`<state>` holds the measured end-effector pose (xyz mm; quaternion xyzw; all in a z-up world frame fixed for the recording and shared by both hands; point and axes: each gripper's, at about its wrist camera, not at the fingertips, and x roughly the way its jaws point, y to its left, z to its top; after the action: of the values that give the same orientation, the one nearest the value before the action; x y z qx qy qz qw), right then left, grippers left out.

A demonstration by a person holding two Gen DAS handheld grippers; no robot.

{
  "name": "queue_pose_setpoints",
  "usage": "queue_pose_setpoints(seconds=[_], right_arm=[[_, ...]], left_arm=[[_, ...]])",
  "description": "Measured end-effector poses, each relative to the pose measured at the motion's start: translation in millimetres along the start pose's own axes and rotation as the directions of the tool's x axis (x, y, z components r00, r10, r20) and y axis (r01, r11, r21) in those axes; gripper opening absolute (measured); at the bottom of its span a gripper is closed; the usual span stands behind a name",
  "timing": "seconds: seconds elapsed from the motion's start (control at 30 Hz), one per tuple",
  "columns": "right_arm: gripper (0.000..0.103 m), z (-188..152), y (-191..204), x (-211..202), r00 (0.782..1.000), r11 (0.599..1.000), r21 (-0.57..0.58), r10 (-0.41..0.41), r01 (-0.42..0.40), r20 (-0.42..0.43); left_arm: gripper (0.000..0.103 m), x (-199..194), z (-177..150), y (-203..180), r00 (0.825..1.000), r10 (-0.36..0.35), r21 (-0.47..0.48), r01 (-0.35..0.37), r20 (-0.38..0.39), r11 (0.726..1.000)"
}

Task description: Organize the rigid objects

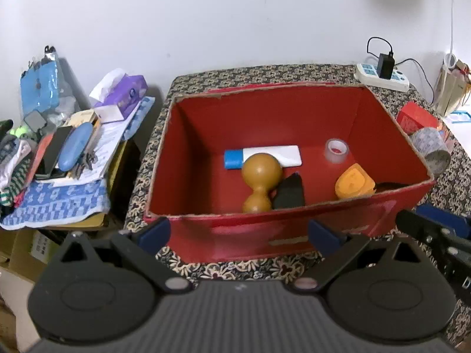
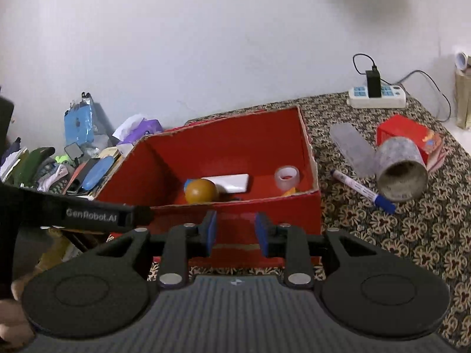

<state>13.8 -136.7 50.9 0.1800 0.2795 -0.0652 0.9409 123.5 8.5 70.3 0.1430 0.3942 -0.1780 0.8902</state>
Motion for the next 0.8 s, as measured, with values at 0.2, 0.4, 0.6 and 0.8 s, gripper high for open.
queue_pose_setpoints(seconds=[0.2,0.4,0.6,0.8], right_arm=[[0.018,3.8,9.7,-3.8,1.0,1.0,-0.007,-0.028,0.028,0.0],[0.02,8.7,18.5,-6.9,0.996,0.996,0.004,-0.09,0.09,-0.015],[0.024,-0.3,24.2,-1.3,0.984,0.986,0.036,-0.159,0.162,-0.076],[0.024,-9.5,21.9,7.3,0.962,0.973,0.043,-0.218,0.228,-0.167]], left_arm=[[0.099,-6.0,-1.4,1.4,1.0,0.029,-0.002,-0.029,0.005,1.0],[0.101,-5.4,-6.6,-1.2,0.997,0.081,-0.021,-0.081,-0.003,0.997],[0.101,4.0,-15.7,-6.5,0.994,0.08,-0.016,-0.081,-0.077,0.997],[0.101,14.6,-26.0,-3.7,0.988,0.019,-0.045,-0.026,-0.154,0.999]])
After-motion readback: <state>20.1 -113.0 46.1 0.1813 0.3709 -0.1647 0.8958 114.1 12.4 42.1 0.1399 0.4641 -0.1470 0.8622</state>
